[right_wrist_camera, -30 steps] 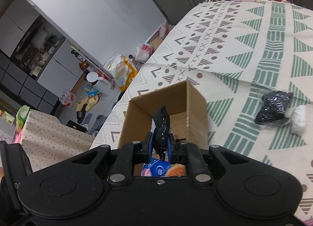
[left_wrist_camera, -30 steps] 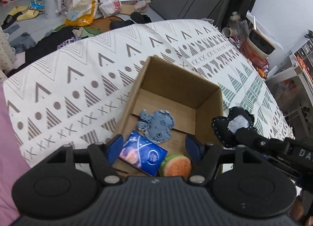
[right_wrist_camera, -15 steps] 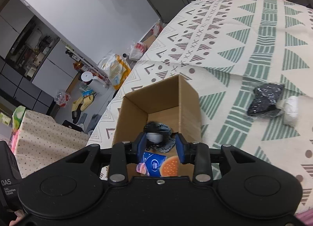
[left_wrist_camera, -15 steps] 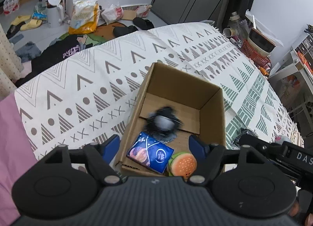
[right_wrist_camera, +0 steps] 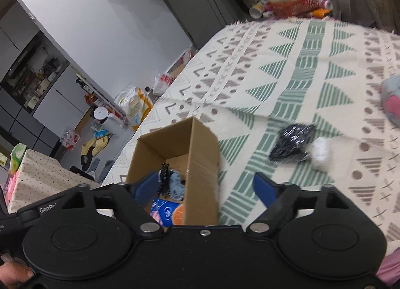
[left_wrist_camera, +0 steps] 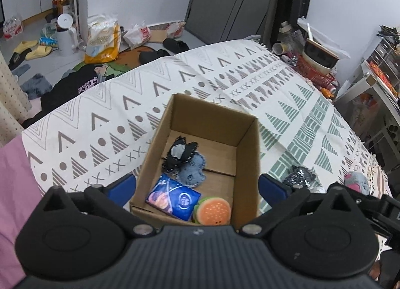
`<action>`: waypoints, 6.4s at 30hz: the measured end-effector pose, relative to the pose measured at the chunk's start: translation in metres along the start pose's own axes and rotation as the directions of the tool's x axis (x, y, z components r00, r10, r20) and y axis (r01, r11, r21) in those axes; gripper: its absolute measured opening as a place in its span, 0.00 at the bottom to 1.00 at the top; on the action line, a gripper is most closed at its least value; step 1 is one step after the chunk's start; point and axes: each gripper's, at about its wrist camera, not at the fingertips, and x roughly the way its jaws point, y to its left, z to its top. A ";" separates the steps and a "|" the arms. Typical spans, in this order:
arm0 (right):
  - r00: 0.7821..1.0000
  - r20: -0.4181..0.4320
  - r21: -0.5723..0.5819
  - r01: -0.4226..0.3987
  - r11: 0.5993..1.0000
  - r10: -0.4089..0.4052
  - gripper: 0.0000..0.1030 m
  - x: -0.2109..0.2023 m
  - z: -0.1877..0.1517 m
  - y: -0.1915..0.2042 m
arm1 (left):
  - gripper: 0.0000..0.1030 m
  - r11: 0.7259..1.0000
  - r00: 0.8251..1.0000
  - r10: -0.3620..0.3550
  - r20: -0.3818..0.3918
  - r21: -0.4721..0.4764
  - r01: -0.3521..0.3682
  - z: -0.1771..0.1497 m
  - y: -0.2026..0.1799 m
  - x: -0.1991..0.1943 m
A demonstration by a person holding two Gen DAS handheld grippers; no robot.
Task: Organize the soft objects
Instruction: 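Withdraw both tools from the box toward the black pouch and white ball, then grasp the black sparkly pouch with left tool while right tool grasps white ball, then carry pouch and white ball over the box and release both inside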
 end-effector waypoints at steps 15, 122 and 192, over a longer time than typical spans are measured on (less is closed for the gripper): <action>0.999 0.052 -0.047 -0.008 0.999 0.011 1.00 -0.037 0.004 -0.039 | 1.00 0.999 1.000 -0.011 0.022 0.041 0.011 -0.018 -0.044 -0.013; 0.996 -0.002 0.355 -0.079 0.931 0.085 0.33 0.033 0.028 -0.206 | 0.44 0.963 0.991 -0.121 -0.057 0.237 0.131 -0.012 -0.182 0.064; 0.991 -0.044 0.051 -0.126 0.991 0.129 0.34 0.045 0.048 0.049 | 0.53 0.986 0.981 -0.161 -0.106 -0.060 0.155 0.033 0.008 0.072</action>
